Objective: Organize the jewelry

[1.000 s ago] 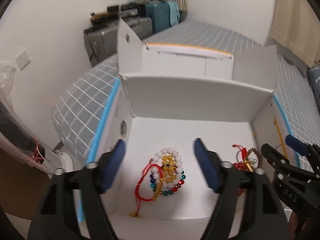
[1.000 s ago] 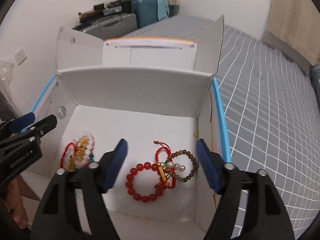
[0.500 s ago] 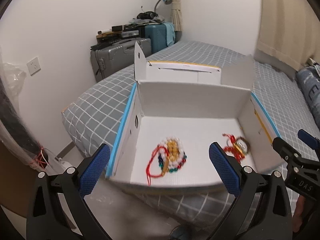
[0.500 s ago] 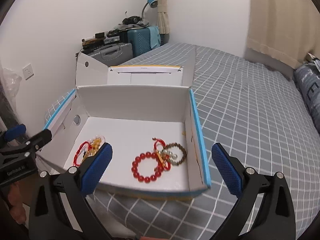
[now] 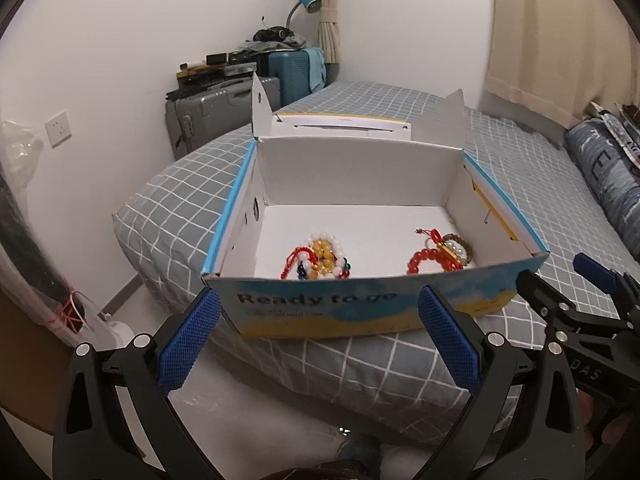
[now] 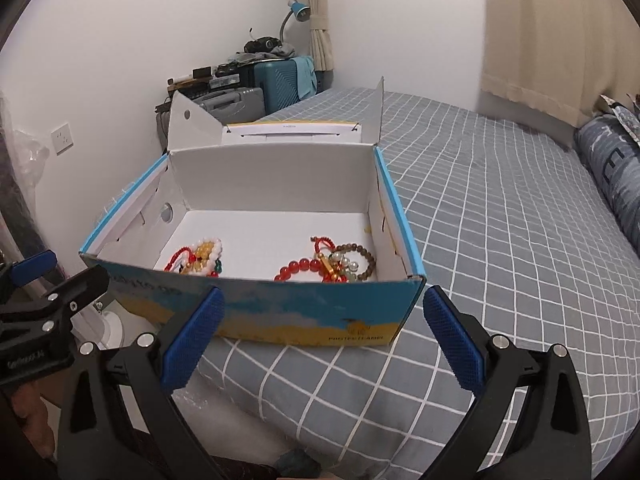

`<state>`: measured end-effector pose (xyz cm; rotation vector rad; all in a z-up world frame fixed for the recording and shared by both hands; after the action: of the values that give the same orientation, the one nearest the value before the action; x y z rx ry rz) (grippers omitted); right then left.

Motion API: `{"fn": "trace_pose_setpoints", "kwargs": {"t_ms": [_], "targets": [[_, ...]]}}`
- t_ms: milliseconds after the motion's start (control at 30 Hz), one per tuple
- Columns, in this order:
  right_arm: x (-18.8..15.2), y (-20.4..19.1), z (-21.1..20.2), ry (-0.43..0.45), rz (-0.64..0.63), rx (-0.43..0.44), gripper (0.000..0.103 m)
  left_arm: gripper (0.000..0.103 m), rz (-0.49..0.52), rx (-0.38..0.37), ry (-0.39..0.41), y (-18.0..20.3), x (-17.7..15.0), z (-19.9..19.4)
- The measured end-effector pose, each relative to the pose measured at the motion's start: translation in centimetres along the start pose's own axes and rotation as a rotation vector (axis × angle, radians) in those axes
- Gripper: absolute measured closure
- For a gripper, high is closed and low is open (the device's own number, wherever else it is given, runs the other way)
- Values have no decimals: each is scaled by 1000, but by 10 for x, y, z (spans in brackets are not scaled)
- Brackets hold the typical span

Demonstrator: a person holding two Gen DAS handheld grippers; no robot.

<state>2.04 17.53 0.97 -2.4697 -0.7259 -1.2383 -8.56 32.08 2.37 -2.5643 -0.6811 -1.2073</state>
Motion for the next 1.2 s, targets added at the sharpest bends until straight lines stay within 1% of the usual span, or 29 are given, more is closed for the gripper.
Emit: {"fn": "trace_pose_setpoints", "kwargs": {"t_ms": [200,300,400,467,733,900,1200], "targets": [[-1,-1,3,-6,-4,-2,7,6,4,5,-1,0,-3,3],[-2,0,3,-8,-1,-2,7,6,16,32,10,0,-1,2],[-2,0,4,-8,-3,-5,7,6,-13,-2,7,0,-1,1],[-2,0,4,-8,-3,-5,7,6,-13,12,13,-2,1,1],[-2,1,4,-7,-4,-6,8,6,-12,7,11,-1,0,4],[-3,1,5,-11,-3,-6,7,6,-4,19,10,0,0,4],[-3,0,6,-15,-4,-6,7,6,-3,9,7,3,0,4]]}}
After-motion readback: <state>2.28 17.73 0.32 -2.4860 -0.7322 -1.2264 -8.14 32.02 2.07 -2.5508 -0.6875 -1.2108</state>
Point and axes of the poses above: each gripper's, at about its wrist camera, not at the fingertips, and z roughly the way its jaws point, y to its right, x to its top, the point moved 9 cm from there along z, roughly the way its jaws point
